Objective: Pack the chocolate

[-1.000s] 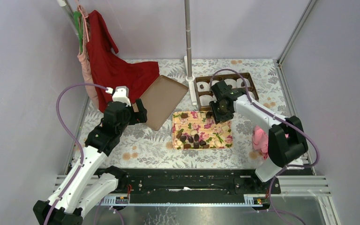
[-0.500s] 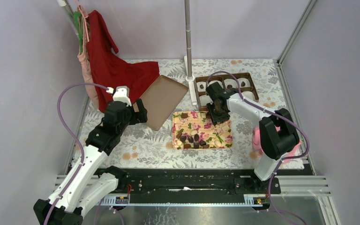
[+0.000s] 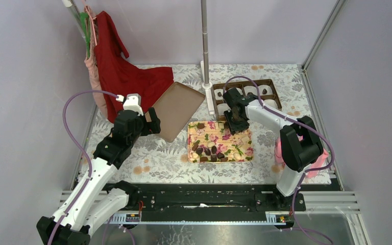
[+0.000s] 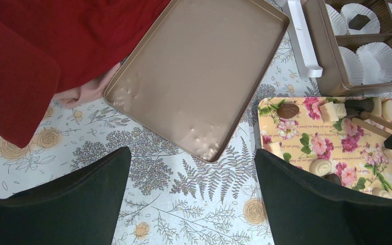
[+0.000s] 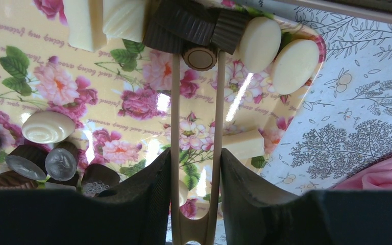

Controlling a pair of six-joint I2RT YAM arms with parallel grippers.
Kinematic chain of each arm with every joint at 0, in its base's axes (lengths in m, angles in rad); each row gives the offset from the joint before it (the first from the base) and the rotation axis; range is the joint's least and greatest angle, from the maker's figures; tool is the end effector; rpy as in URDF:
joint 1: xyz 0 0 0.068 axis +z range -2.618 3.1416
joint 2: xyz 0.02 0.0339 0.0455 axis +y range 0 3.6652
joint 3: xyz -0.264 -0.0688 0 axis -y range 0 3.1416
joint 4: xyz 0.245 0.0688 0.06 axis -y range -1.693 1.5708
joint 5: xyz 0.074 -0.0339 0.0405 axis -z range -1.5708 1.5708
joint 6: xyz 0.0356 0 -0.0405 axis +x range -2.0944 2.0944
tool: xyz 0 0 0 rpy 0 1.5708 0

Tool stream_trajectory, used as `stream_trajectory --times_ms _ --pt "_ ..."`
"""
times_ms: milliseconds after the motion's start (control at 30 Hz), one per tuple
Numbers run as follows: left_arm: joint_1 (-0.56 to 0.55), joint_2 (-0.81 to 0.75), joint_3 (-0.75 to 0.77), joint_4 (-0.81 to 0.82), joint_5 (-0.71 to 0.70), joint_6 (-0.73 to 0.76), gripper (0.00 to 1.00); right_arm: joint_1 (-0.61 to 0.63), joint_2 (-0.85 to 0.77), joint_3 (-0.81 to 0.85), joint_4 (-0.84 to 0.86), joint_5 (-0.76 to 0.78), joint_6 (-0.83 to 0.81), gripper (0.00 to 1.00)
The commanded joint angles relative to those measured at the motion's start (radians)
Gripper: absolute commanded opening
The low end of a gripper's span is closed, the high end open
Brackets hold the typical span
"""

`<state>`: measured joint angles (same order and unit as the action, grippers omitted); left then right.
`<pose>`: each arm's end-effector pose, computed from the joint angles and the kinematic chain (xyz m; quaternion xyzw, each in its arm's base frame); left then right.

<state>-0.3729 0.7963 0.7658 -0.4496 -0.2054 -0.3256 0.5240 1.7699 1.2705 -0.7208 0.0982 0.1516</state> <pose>0.1690 -0.0583 0.3044 -0.0331 0.8515 -0.0942 0.5148 0.3079 0.1739 0.2049 -0.1737 0.9681 0.0121 0.1804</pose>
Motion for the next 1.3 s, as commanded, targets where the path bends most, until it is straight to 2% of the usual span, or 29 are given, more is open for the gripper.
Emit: stream_trajectory --times_ms 0,333,767,1033,1267 --pt "0.005 0.0 -0.008 0.042 -0.005 0.01 0.99 0.01 0.007 0.042 0.019 0.034 0.001 0.38" --pt "0.005 -0.003 -0.008 0.042 0.0 0.01 0.99 0.011 -0.058 0.016 -0.011 0.026 -0.003 0.27" --pt "0.005 -0.008 -0.009 0.042 0.001 0.01 0.99 0.01 -0.142 0.003 -0.057 0.001 -0.019 0.2" --pt "0.005 -0.009 -0.011 0.042 0.0 0.01 0.99 0.007 -0.164 0.095 -0.092 0.058 -0.035 0.2" --pt "0.005 -0.009 -0.011 0.042 0.001 0.01 0.99 -0.039 -0.113 0.21 -0.111 0.092 -0.064 0.2"
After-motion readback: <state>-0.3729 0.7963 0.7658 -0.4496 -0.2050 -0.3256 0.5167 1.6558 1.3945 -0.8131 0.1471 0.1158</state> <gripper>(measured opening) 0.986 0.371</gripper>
